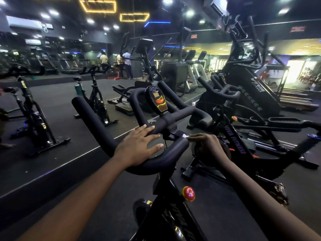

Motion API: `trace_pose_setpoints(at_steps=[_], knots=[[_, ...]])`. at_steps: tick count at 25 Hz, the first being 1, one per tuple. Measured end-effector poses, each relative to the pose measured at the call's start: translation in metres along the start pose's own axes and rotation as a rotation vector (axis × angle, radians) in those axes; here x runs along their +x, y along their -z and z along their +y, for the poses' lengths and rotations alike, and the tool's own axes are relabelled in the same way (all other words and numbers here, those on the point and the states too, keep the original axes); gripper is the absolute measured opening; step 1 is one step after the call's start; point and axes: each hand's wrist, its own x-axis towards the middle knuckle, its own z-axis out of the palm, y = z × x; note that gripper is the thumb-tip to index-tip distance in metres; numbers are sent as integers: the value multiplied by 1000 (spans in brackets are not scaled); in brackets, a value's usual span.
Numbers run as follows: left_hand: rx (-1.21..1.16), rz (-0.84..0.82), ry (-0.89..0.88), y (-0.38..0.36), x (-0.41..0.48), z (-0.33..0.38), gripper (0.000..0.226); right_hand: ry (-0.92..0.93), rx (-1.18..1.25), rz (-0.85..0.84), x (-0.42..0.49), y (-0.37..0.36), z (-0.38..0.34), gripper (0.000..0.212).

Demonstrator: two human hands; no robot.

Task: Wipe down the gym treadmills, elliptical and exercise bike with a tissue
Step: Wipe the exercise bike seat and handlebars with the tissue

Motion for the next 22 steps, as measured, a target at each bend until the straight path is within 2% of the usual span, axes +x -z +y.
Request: trace_pose_setpoints(at_steps=[2,5,8,13,15,18,22], knots=[[-1,6,-3,-2,2,0,55,-51,18,27,-9,-1,-11,37],[-39,50,-21,-3,2,-1,54,-166,62,171,-24,6,-30,27],[-205,147,-80,-3,-2,-4,52,-323,68,239,-47,17,-49,21],[-404,227,-262,-2,-39,-3,52,-459,33,264,-101,28,-89,21],[-396,228,-345,-6,-67,2,58,-519,-3,266,-130,28,-109,20],[-335,248,-511,-21,-111,12,69,-645,-62,180,-175,24,-134,20],[-350,116,-659,-63,-156,37,67,-760,-93,135,-238,23,-160,19]])
